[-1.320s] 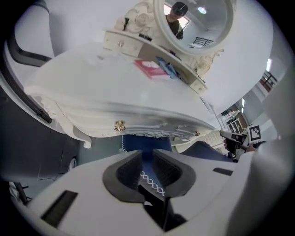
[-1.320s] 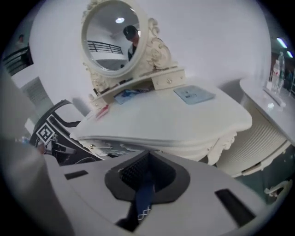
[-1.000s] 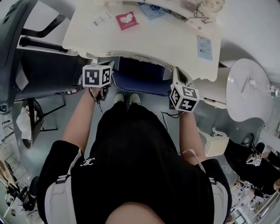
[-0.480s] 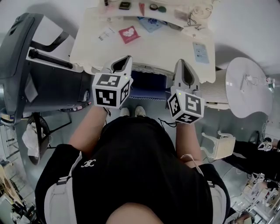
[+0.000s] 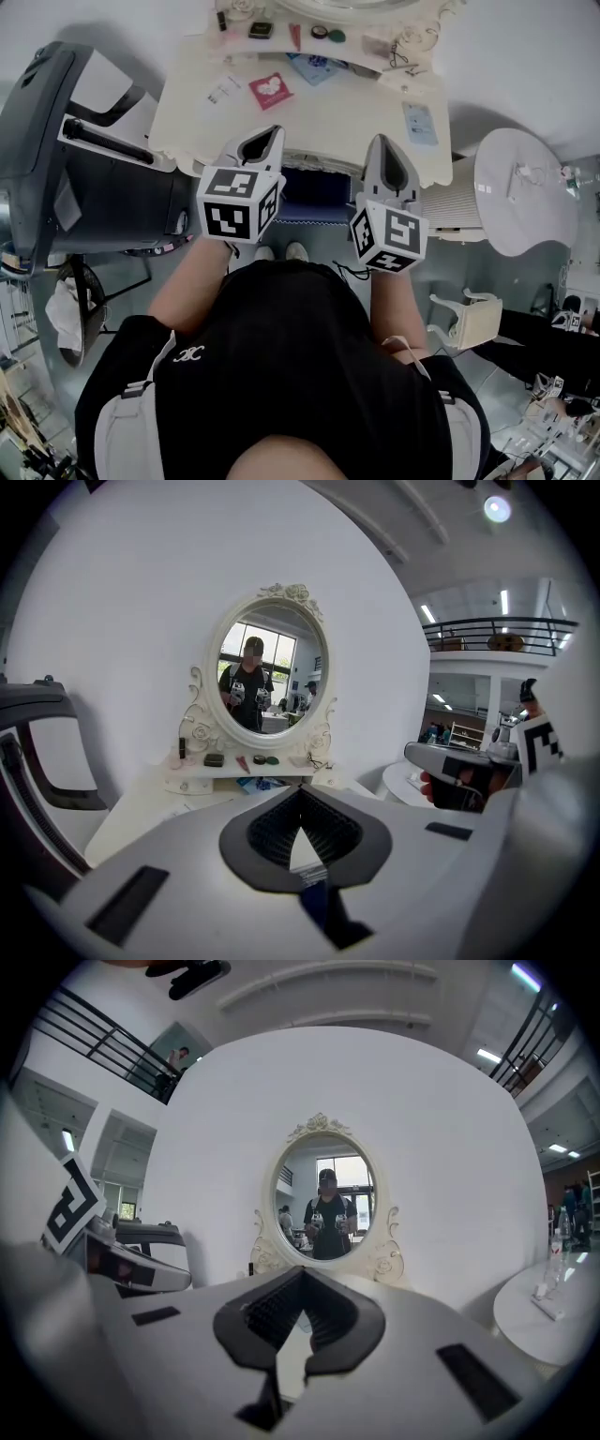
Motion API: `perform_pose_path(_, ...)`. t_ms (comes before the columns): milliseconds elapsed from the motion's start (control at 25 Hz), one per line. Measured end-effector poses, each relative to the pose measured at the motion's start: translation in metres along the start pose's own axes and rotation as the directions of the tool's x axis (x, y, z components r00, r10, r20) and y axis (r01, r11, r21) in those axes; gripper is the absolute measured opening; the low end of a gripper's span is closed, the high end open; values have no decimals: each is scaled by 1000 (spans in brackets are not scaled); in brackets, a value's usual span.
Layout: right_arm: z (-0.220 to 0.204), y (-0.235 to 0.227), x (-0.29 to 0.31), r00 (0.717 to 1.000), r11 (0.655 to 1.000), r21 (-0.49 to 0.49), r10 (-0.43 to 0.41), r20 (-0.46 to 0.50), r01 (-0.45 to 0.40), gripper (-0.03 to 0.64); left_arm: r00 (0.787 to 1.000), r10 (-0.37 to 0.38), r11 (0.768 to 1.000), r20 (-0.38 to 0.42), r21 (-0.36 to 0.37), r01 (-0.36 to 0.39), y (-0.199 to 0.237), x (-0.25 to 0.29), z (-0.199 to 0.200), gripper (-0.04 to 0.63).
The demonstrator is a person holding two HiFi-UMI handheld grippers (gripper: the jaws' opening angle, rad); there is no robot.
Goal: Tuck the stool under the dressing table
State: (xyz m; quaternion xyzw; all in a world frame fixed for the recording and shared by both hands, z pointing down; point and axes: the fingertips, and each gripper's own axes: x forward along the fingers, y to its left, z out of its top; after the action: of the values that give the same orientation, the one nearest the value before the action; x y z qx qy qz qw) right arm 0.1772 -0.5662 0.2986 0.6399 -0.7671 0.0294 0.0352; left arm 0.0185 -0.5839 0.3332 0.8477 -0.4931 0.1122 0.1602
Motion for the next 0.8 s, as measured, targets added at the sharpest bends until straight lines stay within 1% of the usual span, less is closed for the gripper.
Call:
perform_pose_path(160, 2, -2, 1, 1000, 1000, 26, 11, 5, -12, 8, 1000, 16, 1000, 14, 4, -16, 0, -3, 3, 6)
perform_pose_path(520, -3, -6, 4, 1000, 998, 50, 25, -7, -25, 8, 999, 28, 1000, 24, 7, -28, -3, 1, 7, 6)
perform_pose_path(800, -11, -8, 2, 999, 998, 53, 38, -31, -36, 8, 1000, 28, 1000, 1, 2, -28, -9, 4, -3, 6)
